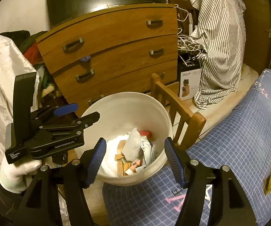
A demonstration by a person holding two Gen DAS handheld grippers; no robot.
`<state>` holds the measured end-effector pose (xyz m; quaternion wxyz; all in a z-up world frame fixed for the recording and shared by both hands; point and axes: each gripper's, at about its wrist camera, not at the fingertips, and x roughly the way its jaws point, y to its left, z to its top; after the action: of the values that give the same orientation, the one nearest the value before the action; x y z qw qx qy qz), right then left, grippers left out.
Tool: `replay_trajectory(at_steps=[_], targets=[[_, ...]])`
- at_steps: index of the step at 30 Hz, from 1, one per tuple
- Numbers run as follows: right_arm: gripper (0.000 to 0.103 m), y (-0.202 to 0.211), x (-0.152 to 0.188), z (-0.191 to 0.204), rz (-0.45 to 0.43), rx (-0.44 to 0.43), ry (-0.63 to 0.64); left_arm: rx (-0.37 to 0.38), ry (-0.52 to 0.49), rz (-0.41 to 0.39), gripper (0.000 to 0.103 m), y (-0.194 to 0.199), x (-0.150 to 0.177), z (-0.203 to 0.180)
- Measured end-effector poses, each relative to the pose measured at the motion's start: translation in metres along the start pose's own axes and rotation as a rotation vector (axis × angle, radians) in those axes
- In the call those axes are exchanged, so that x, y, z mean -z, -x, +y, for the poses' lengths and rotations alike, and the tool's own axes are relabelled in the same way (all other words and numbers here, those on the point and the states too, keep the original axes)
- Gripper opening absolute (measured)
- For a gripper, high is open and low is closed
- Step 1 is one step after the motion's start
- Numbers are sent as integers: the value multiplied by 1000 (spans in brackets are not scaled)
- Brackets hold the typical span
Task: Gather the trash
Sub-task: 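Swing both open tools back over the remaining trash on the bed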
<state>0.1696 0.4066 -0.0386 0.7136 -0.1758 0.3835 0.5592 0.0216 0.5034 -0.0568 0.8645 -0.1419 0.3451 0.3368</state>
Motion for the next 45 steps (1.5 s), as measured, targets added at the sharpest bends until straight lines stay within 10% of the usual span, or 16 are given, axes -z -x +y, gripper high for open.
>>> replay_trajectory(at_steps=[22,33,45], targets=[[75,49,40,-14,-92,25,-72,35,-39,-16,69,20,8,-29],[78,169,216,-86,-194,249,-265,325,-326,24,69,26,68,-201],[78,312,411,-180,-258,509,-585,602,-589,246,69,-2,155,-406]])
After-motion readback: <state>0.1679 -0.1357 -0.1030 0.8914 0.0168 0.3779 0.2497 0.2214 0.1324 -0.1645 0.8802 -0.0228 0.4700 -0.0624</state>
